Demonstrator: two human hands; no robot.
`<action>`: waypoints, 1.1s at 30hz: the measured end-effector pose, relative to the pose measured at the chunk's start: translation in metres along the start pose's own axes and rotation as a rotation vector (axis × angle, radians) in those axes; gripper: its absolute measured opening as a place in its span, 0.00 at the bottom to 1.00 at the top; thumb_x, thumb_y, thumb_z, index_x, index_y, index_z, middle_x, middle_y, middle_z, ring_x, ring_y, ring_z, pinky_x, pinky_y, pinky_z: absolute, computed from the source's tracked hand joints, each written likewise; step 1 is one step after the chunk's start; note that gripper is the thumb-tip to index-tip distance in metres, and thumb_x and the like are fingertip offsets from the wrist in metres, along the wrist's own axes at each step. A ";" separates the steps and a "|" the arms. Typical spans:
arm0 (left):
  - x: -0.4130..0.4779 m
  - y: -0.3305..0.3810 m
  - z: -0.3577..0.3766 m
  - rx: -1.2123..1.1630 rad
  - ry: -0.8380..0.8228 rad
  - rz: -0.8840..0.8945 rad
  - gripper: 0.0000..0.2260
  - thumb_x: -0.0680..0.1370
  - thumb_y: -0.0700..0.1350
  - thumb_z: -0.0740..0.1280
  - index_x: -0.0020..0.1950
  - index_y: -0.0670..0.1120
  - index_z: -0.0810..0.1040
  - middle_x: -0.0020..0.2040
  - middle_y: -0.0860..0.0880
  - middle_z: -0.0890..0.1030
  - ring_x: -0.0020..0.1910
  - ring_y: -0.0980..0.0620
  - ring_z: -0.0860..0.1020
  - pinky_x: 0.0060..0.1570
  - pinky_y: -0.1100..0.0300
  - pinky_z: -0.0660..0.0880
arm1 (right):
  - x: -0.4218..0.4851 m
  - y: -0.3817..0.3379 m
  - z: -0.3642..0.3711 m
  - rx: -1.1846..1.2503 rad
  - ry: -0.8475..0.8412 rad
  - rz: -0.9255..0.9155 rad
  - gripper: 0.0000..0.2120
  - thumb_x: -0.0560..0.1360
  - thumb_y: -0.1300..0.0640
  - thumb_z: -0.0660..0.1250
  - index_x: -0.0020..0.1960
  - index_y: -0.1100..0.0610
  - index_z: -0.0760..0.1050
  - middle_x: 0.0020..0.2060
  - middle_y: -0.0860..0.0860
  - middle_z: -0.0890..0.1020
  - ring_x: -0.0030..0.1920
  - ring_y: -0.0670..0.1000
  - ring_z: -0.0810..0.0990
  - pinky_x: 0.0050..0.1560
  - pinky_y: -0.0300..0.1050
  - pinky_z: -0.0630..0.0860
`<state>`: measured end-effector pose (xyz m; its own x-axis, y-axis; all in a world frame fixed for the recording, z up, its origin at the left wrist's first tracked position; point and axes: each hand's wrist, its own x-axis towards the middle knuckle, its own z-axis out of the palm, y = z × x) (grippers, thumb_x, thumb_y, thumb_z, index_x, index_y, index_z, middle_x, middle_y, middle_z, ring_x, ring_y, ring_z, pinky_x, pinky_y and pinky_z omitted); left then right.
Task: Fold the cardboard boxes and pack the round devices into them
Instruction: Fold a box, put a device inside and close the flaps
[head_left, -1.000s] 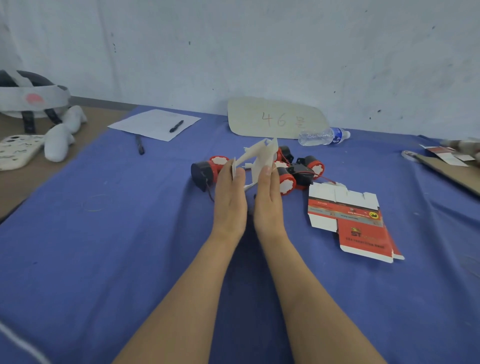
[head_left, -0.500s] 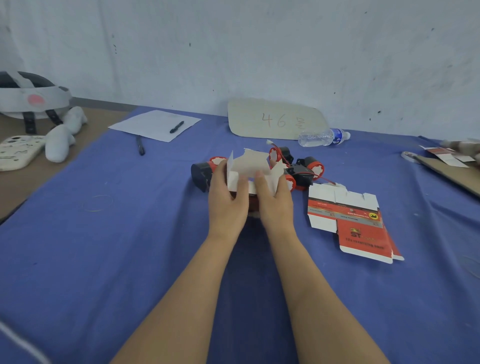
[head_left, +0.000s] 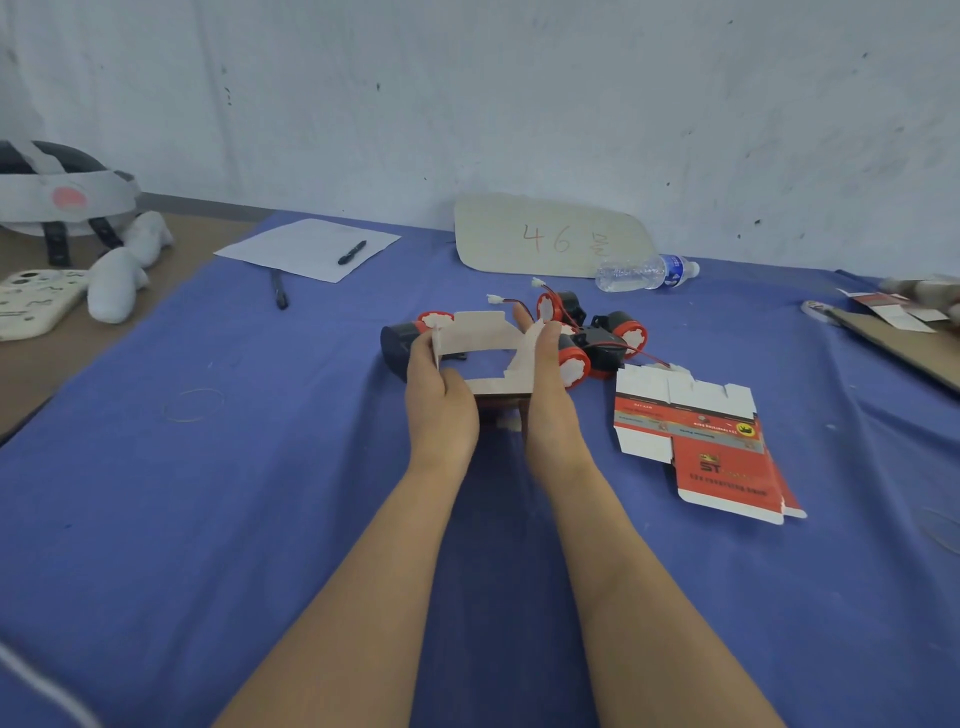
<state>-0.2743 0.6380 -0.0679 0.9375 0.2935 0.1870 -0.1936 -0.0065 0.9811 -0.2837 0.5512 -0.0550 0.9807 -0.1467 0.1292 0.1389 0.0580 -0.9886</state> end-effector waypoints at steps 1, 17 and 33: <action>-0.001 0.001 0.000 0.002 -0.001 -0.002 0.22 0.80 0.33 0.50 0.70 0.50 0.68 0.56 0.54 0.75 0.45 0.64 0.73 0.35 0.81 0.66 | 0.001 0.001 -0.002 0.053 -0.042 0.029 0.26 0.79 0.36 0.48 0.74 0.44 0.62 0.71 0.45 0.68 0.68 0.45 0.69 0.60 0.29 0.68; -0.007 0.002 0.007 -0.078 -0.142 0.071 0.17 0.84 0.52 0.52 0.70 0.50 0.68 0.66 0.51 0.73 0.64 0.55 0.72 0.58 0.68 0.70 | 0.002 0.007 -0.003 -0.221 0.137 -0.147 0.14 0.82 0.62 0.52 0.60 0.45 0.66 0.50 0.40 0.75 0.46 0.43 0.76 0.52 0.55 0.79; -0.008 -0.003 0.009 -0.035 -0.154 0.169 0.14 0.83 0.51 0.54 0.66 0.49 0.69 0.61 0.53 0.73 0.55 0.65 0.72 0.45 0.80 0.67 | 0.005 0.011 -0.009 -0.170 0.193 -0.147 0.06 0.81 0.52 0.58 0.52 0.46 0.74 0.44 0.40 0.78 0.46 0.43 0.77 0.44 0.41 0.77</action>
<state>-0.2792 0.6274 -0.0715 0.9236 0.1413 0.3564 -0.3587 -0.0095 0.9334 -0.2783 0.5421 -0.0657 0.9052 -0.3270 0.2714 0.2371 -0.1414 -0.9611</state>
